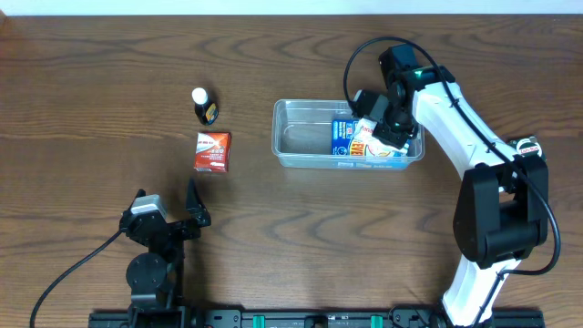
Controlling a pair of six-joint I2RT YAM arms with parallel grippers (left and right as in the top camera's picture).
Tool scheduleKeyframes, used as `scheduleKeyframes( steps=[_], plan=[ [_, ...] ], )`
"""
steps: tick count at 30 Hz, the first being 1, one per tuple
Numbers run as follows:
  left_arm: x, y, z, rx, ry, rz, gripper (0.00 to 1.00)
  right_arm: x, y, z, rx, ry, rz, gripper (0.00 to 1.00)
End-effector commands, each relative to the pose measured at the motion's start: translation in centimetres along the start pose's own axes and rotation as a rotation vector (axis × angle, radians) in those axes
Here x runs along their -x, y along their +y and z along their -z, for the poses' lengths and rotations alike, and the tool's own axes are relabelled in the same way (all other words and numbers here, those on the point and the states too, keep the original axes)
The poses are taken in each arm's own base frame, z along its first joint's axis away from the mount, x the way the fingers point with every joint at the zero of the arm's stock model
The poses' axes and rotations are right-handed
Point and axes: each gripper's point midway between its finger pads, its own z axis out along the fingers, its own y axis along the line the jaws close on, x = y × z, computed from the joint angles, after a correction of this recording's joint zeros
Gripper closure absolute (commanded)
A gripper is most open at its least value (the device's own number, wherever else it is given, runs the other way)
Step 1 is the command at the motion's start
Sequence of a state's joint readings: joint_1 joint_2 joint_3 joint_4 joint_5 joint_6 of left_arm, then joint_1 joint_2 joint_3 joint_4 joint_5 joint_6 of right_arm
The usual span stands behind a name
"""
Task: Pack container
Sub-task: 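Lower the Panadol box into the container beside the blue box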
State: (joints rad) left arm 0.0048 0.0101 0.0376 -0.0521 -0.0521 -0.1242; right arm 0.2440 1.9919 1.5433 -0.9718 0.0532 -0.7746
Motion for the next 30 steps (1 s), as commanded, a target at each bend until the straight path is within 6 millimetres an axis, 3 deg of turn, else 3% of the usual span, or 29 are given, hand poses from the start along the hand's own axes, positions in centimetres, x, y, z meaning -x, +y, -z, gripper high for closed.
scheduleKeyframes(
  steps=[1,9,17,22,30],
  plan=[
    [-1.7,0.6,-0.2,0.023,0.037,-0.003,0.02,0.5,-0.6,0.4,-0.017,-0.021,-0.109,0.59],
    [-1.7,0.6,-0.2,0.023,0.037,-0.003,0.02,0.8,-0.9,0.5,-0.027,-0.036,-0.182,0.64],
    [-1.7,0.6,-0.2,0.023,0.037,-0.003,0.02,2.2,-2.5,2.7,-0.041,-0.099,-0.537,0.86],
    [-1.7,0.6,-0.2,0.023,0.037,-0.003,0.02,2.0,-0.4,3.7,0.073,-0.067,-0.649,0.99],
    [-1.7,0.6,-0.2,0.023,0.037,-0.003,0.02,-0.5,2.5,3.9,0.155,0.08,-0.843,0.99]
  ],
)
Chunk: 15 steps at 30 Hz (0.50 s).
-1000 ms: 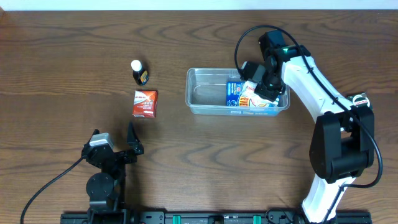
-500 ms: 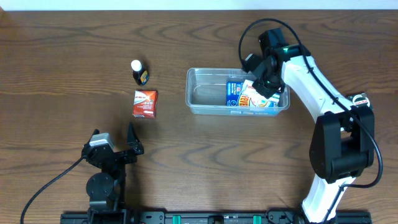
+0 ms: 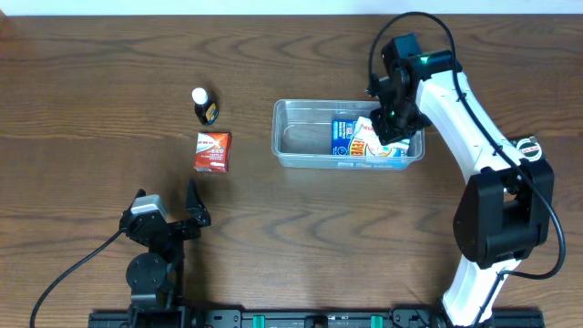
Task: Pack container
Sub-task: 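Lower the Panadol box into the container beside the blue box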
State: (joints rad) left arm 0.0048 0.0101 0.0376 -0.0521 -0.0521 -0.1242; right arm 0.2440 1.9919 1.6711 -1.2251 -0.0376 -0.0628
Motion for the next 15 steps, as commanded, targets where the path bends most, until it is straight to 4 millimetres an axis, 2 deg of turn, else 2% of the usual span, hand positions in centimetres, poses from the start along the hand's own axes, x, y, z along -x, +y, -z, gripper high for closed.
scheduleKeyframes(
  steps=[1,8,15],
  plan=[
    [-1.7,0.6,-0.2,0.023,0.037,-0.003,0.02,-0.2,0.2,0.4,0.023,0.006,-0.147,0.99],
    [-1.7,0.6,-0.2,0.023,0.037,-0.003,0.02,-1.1,0.1,-1.7,0.022,0.032,-0.195,0.99],
    [-1.7,0.6,-0.2,0.023,0.037,-0.003,0.02,-0.8,0.0,-3.0,0.021,0.009,-0.217,0.99]
  ],
)
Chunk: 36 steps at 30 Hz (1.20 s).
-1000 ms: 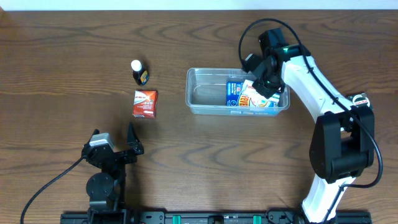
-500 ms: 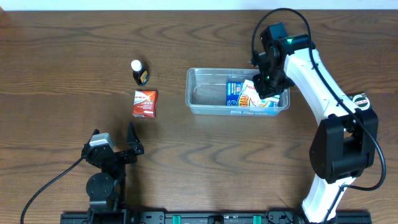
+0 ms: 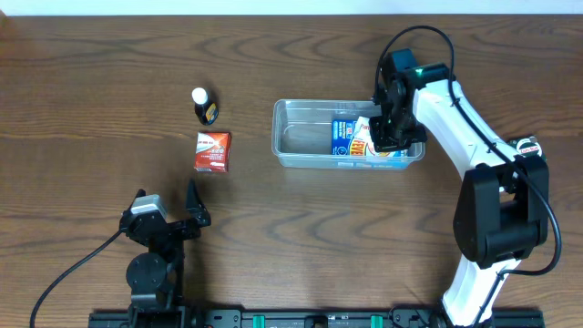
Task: Pack container
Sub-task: 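Lower the Panadol box into the container beside the blue box, then press the Panadol box flat and open the right gripper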
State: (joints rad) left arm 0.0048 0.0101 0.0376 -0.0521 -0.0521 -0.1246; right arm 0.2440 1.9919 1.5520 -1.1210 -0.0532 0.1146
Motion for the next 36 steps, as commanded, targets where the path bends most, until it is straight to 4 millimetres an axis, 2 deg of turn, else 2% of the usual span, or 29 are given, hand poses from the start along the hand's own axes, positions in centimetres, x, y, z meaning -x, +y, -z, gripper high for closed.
scheduleKeyframes(
  steps=[1,8,24,30,36],
  plan=[
    [-1.7,0.6,-0.2,0.023,0.037,-0.003,0.02,0.2,-0.2,0.0,0.005,-0.01,-0.039,0.99],
    [-1.7,0.6,-0.2,0.023,0.037,-0.003,0.02,0.9,-1.1,-0.1,-0.046,-0.045,-0.052,0.99],
    [-1.7,0.6,-0.2,0.023,0.037,-0.003,0.02,-0.2,-1.3,-0.2,-0.053,-0.003,-0.157,0.99],
    [-1.7,0.6,-0.2,0.023,0.037,-0.003,0.02,-0.2,-1.3,-0.9,-0.052,-0.01,-0.171,0.99],
    [-1.7,0.6,-0.2,0.023,0.037,-0.003,0.02,0.7,-1.3,-1.5,-0.046,-0.051,-0.167,0.99]
  ],
)
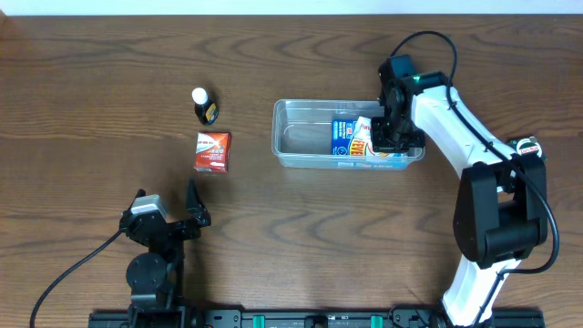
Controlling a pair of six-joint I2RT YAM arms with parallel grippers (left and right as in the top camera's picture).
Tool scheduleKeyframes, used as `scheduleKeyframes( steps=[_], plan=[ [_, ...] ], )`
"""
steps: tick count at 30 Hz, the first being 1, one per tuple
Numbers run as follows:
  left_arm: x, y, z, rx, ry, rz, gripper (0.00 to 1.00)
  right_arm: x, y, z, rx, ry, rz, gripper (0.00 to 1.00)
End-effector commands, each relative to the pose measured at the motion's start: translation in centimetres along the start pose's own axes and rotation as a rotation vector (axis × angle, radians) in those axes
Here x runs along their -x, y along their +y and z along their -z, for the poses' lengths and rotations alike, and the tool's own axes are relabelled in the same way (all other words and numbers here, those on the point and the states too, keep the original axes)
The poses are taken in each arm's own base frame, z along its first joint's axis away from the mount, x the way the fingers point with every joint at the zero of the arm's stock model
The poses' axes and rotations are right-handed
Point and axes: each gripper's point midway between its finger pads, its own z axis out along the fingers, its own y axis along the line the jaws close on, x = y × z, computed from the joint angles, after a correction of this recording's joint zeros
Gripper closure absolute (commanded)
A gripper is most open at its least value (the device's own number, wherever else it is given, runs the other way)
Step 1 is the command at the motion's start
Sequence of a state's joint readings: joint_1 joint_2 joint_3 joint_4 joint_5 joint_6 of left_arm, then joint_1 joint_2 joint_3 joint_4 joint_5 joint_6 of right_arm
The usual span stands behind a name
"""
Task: Pack container
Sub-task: 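Press the Panadol box flat and open the right gripper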
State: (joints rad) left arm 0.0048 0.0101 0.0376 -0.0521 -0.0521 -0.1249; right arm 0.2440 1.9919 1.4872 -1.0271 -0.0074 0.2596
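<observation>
A clear plastic container (301, 137) lies at the table's middle. Its right half holds a blue packet (342, 137) and an orange-and-white packet (363, 143). My right gripper (386, 137) is down over the container's right end, right beside those packets. Its wrist hides the fingers, so their state does not show. A red packet (212, 150) and a small dark bottle with a white cap (202, 105) lie on the table left of the container. My left gripper (167, 211) rests near the front left, open and holding nothing.
The container's left half shows only its bare bottom. The right arm's black cable loops over the back of the table behind the container. A black rail runs along the front edge.
The right wrist has shifted only slightly over the container's right end. The packets, the bottle and the left arm have not moved.
At first my right gripper was tilted over the container's right end above the packets. Then its wrist stood farther back, over the rear rim. After that it was down at the right end, where it stays now. The left arm never moved.
</observation>
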Motion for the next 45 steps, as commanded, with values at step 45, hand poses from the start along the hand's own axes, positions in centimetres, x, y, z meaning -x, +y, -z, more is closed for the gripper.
scheduleKeyframes(
  steps=[45],
  plan=[
    [-1.7,0.6,-0.2,0.023,0.037,-0.004,0.02,2.3,0.0,0.1,0.008,-0.095,-0.001,0.97]
  ],
)
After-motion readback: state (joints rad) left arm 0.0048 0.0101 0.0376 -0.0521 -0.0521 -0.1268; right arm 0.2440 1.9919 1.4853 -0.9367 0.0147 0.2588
